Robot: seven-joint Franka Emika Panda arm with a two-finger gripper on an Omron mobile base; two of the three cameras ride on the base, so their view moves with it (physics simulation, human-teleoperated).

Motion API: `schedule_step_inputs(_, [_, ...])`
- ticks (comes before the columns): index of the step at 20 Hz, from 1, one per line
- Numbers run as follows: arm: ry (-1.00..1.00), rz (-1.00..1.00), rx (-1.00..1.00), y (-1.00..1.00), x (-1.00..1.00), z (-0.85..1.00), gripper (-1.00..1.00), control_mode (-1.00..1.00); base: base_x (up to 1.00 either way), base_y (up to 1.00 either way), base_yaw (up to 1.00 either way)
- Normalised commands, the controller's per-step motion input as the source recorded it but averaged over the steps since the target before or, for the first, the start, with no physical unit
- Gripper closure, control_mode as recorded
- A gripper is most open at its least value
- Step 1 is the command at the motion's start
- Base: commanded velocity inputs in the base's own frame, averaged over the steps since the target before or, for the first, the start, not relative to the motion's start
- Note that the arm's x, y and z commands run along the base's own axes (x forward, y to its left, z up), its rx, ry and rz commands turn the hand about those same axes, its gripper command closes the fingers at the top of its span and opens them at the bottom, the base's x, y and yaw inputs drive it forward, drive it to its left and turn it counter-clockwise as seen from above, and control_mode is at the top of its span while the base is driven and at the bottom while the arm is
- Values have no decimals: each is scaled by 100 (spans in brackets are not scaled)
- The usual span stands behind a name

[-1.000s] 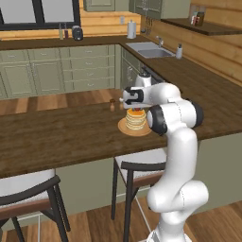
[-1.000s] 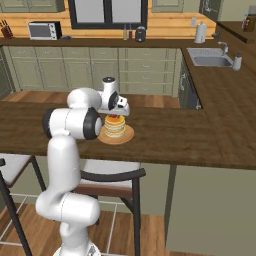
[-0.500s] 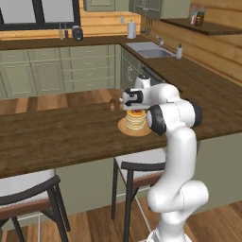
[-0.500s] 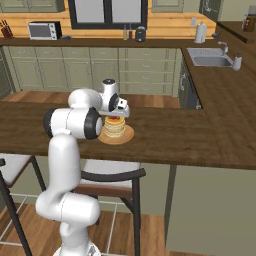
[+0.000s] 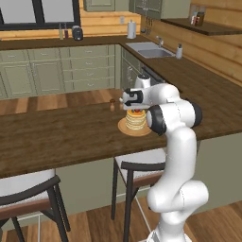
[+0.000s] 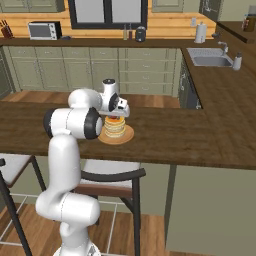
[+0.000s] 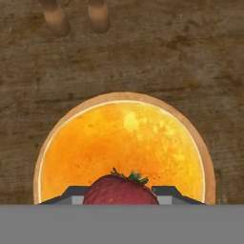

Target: Take the strawberry from the fridge and place it on top of the pancake, located on the dining counter.

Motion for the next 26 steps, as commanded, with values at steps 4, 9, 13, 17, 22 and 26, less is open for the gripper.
schedule_step_inputs(4, [0, 0, 0, 0, 5, 10, 100, -100, 0, 0, 0])
schedule_step_inputs(9, [0, 0, 0, 0, 16, 1, 100, -100, 0, 0, 0])
schedule_step_inputs(13, [0, 0, 0, 0, 0, 0, 100, -100, 0, 0, 0])
schedule_step_inputs(17, [1, 0, 0, 0, 0, -2, -100, -100, 0, 0, 0])
schedule_step_inputs(22, [0, 0, 0, 0, 0, 0, -100, -100, 0, 0, 0])
schedule_step_inputs(26, [0, 0, 0, 0, 0, 0, -100, -100, 0, 0, 0])
